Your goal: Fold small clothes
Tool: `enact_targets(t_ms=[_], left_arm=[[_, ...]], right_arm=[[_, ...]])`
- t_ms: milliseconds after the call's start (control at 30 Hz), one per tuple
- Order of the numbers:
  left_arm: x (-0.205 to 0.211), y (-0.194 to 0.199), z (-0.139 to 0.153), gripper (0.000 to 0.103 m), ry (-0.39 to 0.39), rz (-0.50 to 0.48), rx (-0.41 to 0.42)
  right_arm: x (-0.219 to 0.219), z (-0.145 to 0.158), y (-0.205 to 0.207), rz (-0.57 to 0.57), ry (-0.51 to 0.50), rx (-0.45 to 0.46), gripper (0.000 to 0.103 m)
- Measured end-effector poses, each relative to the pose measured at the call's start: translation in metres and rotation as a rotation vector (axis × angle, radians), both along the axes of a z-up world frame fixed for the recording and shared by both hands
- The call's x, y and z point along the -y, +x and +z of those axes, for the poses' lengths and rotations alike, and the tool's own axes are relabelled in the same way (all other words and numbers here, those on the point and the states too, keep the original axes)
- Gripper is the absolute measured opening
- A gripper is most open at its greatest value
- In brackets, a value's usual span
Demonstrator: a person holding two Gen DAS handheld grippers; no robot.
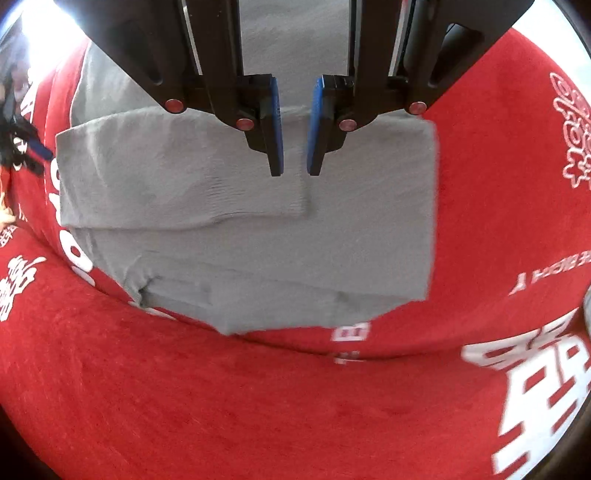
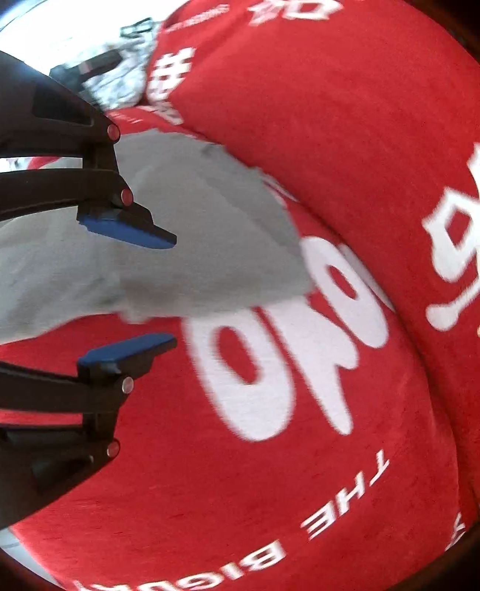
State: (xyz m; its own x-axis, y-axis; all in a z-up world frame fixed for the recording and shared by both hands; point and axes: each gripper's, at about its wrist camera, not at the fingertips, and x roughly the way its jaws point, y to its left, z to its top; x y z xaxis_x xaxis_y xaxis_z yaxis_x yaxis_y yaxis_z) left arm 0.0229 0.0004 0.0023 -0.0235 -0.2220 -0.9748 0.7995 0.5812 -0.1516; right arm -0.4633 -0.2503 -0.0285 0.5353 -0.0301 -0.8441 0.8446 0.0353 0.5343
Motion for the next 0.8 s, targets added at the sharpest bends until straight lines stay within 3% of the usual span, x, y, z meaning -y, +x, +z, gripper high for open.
enact_targets(t_ms=[167, 200, 233, 267, 367, 500, 733, 800], left_arm=[[0.019, -0.017, -0.025, 0.013, 0.054, -0.029, 0.031], [0.018, -0.018, -0.028, 0.013, 0.064, -0.027, 0.031], [0.017, -0.018, -0.031, 0.013, 0.065, -0.022, 0.034], [0.016, -0.018, -0.031, 0.013, 0.057, -0.020, 0.041], [0.017, -0.022, -0.031, 0.013, 0.063, -0.034, 0.062], [0.022, -0.027, -0.033, 0.013, 0.071, -0.063, 0.094], [0.017, -0.020, -0.026, 0.013, 0.096, -0.061, 0.087], [0.011, -0.019, -0.015, 0.013, 0.078, -0.053, 0.078]], right_arm=[[0.030, -0.030, 0.016, -0.026, 0.050, 0.035, 0.051], [0.033, -0.030, 0.018, -0.025, 0.057, 0.053, 0.037], [0.035, -0.031, 0.023, 0.003, 0.089, 0.083, 0.008], [0.035, -0.028, 0.027, 0.033, 0.090, 0.085, 0.008], [0.032, 0.004, 0.045, 0.199, -0.096, -0.066, 0.008], [0.030, -0.011, 0.053, 0.280, -0.121, -0.238, 0.008], [0.017, 0.008, 0.039, 0.159, -0.106, -0.300, 0.015], [0.007, 0.022, 0.031, 0.136, -0.109, -0.266, 0.015]])
